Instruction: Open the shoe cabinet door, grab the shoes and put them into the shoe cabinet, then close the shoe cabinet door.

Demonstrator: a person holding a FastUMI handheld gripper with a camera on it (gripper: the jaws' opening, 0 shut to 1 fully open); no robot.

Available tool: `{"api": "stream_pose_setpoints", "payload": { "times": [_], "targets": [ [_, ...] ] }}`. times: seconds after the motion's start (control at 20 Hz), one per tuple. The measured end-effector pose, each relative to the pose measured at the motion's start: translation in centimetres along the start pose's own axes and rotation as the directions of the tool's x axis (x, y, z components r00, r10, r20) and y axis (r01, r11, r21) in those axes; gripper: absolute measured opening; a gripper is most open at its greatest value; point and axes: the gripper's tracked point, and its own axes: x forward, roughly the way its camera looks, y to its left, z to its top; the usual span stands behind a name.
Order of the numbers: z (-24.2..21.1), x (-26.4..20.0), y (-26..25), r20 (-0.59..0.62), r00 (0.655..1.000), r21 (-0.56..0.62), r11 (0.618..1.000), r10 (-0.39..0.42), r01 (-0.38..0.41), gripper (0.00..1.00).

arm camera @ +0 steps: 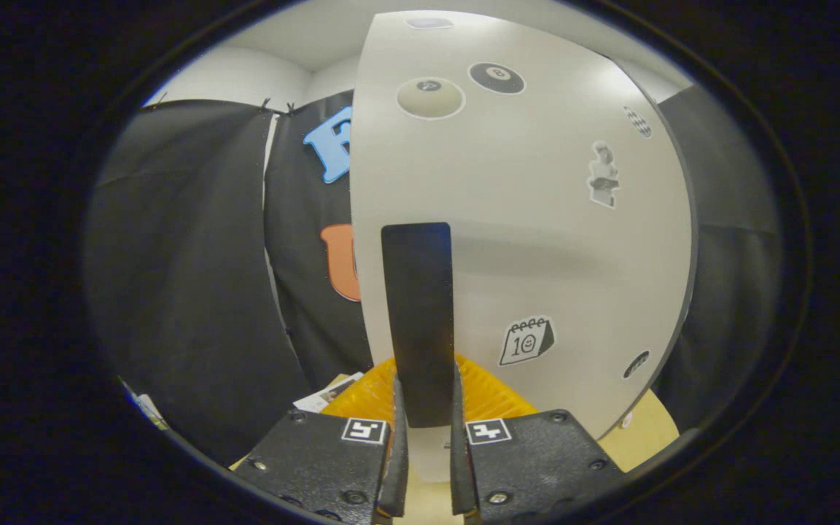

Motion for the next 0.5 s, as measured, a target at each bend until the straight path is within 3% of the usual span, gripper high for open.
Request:
{"api": "stream_pose_setpoints", "payload": {
  "times": [0.5],
  "targets": [
    [-0.4,-3.7,-1.1,0.032,0.996,-0.039,0.996,0.083,-0.082,0.26]
  ]
}}
